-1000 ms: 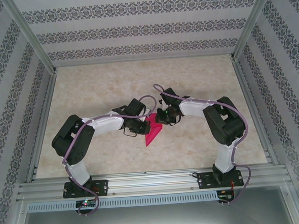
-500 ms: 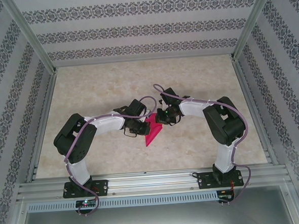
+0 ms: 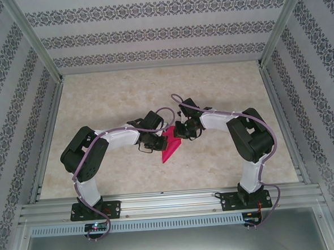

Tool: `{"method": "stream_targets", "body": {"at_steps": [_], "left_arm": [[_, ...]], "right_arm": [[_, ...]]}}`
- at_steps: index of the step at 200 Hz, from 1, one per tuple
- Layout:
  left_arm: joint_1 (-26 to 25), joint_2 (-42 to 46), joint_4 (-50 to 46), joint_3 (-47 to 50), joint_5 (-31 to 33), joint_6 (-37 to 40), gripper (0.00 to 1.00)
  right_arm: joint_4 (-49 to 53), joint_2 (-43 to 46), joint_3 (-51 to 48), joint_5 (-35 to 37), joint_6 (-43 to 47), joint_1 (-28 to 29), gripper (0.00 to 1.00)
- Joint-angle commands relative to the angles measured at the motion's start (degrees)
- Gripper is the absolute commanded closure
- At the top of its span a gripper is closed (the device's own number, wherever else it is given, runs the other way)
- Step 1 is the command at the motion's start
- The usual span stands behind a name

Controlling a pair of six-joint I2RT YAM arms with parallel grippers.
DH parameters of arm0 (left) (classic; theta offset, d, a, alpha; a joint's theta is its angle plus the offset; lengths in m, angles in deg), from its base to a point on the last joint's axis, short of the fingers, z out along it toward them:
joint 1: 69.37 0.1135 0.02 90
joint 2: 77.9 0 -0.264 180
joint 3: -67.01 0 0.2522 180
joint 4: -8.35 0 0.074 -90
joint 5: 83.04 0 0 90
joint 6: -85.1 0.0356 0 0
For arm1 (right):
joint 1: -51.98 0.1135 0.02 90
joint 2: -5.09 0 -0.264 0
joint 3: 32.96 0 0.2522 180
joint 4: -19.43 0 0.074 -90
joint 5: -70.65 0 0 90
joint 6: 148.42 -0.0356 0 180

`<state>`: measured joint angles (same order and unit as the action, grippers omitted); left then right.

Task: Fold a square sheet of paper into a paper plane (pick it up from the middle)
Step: Third fold the triangle at the center of the table.

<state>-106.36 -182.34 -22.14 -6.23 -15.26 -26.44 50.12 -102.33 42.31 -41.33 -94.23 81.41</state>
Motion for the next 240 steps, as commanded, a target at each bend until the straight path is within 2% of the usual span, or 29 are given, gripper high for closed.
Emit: {"method": "stream_targets", "body": {"at_steps": [1,52,74,119,148,173,191,240], "left_arm": [[0.86,-1.07,-1.81,-0.98,0.58,-0.97,0.99],[0.86,-0.67,-1.14,-0.16,0.15,-1.48,1.0],[0.87,-0.84,-0.8,-0.11,-0.36,-1.65,1.0],[0.87,-1.06,-0.21,0.25,-0.61,-2.16,1.0],[0.86,-1.23,-0.14,0.13,-0.92,-2.21,1.0],[0.9,-1.5,0.16,0.11,-1.16,-2.36,1.0],[0.89,-1.45,0.03,0.16,-1.17,-2.37,1.0],[0.96,-1.62,-0.41,-0.07,-0.92,-1.97,1.0]], "right_arm": [[1.25,0.1,-0.56,1.19,-1.21,0.42,0.88],[-2.16,10.01,-2.97,0.55,-4.17,-2.82,0.78],[-3.11,16.48,-6.22,1.74,-5.31,-3.24,0.77],[-16.71,30.7,-21.79,6.91,-12.41,-1.61,0.81],[-22.88,38.17,-29.87,13.28,-14.07,2.74,0.81],[-18.78,38.89,-30.86,11.72,-17.95,4.24,0.81],[-22.97,38.43,-33.29,10.19,-20.96,6.29,0.83],[-27.86,34.52,-33.75,13.88,-25.19,15.17,0.86]]}}
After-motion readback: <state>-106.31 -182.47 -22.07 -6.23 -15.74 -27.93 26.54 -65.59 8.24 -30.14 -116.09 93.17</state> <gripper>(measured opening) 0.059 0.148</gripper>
